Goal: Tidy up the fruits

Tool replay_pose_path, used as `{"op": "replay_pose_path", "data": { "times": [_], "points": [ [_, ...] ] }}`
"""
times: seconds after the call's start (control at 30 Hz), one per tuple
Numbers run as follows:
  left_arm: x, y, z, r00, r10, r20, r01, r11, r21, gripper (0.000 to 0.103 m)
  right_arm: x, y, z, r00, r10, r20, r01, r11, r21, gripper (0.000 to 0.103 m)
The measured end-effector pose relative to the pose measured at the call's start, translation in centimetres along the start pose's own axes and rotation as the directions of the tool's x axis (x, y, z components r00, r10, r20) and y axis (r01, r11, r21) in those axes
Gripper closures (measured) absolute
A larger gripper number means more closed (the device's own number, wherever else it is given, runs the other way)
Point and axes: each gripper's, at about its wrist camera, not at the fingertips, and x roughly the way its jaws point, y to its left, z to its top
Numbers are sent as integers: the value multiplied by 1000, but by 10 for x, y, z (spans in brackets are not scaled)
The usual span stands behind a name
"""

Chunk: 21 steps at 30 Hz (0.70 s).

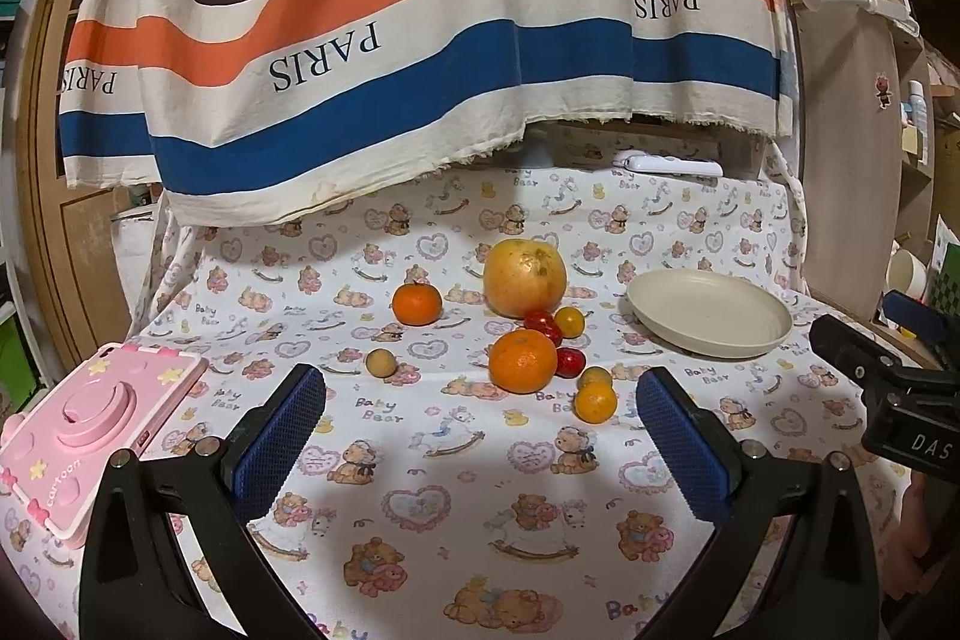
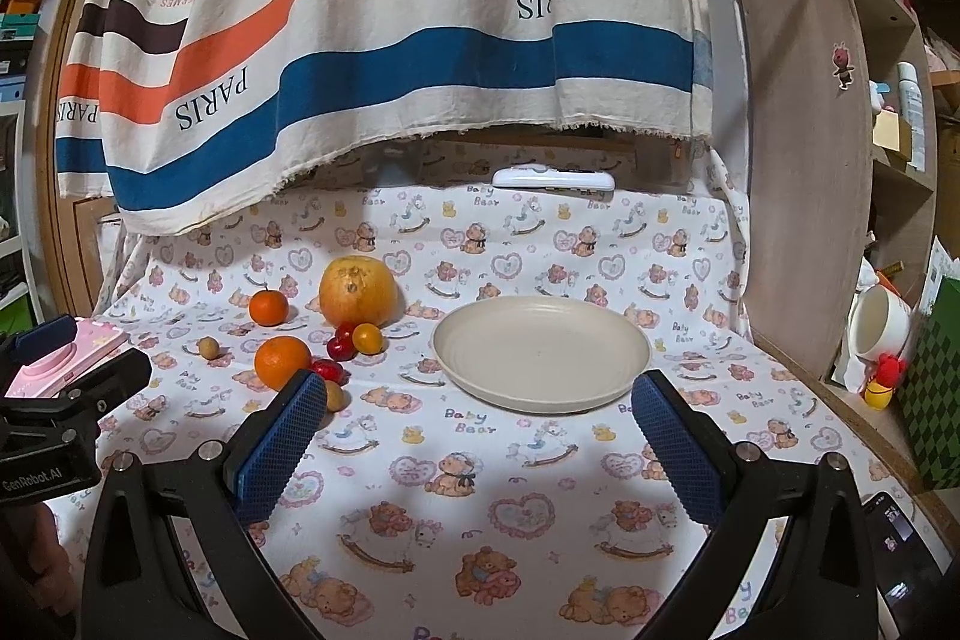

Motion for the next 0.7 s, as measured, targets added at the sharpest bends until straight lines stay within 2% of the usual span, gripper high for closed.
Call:
{"op": "replay_pose_path", "data": {
  "times": [0.7],
  "points": [
    [0, 3, 3, 1000, 1, 3, -1, 1000, -6, 0, 1, 0, 0, 1000, -2, -5, 2, 1000, 1, 1]
  ]
}}
